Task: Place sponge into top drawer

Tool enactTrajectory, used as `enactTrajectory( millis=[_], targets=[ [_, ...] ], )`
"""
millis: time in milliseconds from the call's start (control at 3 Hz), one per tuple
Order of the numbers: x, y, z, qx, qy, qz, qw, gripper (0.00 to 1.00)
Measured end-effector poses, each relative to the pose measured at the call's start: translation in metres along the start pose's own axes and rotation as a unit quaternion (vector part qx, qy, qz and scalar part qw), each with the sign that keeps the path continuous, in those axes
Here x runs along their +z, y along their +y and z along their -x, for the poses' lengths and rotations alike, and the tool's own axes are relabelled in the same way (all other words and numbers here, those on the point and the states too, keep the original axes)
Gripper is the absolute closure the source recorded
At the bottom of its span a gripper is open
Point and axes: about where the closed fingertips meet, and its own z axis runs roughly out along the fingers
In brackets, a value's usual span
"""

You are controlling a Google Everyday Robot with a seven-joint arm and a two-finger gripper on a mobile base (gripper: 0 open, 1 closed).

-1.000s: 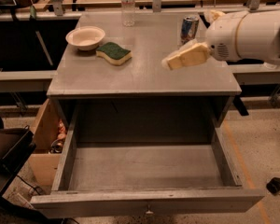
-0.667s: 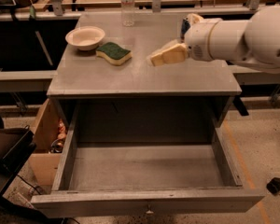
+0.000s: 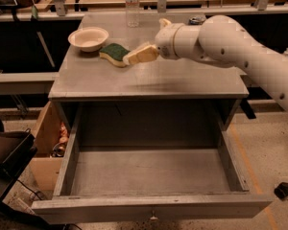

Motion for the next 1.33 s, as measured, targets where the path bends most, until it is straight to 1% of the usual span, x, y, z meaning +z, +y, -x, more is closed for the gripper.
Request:
enactTrajectory(
  millis=[333,667,1000,1333],
  targets=[
    [0.04,0.005,-0.005,0.016,-0.01,0.041,0.999,0.0],
    [0.071,0.02,-0.014,0.042,-0.015,0.087,0.9952,0.0],
    [0.092,0.036,-0.026,0.063,-0.015,0.118,0.9909,0.0],
    [0.102,0.05,-0.042,0.077,-0.004,0.13,0.9885,0.16]
  ],
)
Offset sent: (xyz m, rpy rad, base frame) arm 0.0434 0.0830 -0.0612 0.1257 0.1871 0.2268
